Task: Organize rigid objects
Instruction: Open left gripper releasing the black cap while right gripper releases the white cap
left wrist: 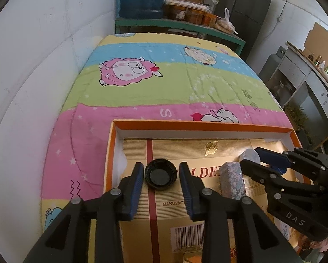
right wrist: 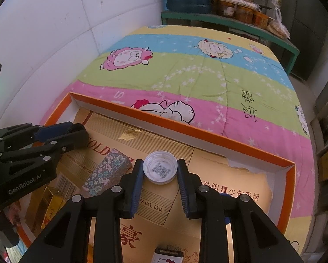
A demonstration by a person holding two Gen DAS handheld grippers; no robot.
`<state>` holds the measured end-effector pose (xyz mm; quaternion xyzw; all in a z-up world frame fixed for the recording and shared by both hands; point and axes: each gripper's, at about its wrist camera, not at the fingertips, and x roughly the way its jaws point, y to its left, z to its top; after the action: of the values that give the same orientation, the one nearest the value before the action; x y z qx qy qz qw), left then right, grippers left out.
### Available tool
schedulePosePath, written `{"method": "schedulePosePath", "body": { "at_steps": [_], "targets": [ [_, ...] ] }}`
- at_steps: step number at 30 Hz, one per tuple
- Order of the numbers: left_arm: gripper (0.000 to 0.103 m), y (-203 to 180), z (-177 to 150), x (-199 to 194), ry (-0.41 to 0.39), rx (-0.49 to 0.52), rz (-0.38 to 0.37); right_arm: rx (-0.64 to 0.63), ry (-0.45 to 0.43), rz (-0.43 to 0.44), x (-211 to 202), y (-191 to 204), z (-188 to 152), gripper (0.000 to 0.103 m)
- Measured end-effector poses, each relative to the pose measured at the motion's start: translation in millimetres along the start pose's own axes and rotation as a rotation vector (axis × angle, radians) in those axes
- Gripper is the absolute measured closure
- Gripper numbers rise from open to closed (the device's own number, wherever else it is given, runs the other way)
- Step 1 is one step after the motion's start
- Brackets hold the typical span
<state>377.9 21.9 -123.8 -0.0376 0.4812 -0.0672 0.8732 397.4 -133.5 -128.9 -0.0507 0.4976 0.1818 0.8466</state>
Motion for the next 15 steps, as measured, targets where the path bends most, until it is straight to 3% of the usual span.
{"method": "schedulePosePath", "body": {
  "at_steps": [15],
  "targets": [
    [0.067,-12.6,-3.4,-33.0,-0.085,0.04,0.029,0.019,-0.059,-0.009,-31.8,3.6,-1.7,0.067]
  ]
}}
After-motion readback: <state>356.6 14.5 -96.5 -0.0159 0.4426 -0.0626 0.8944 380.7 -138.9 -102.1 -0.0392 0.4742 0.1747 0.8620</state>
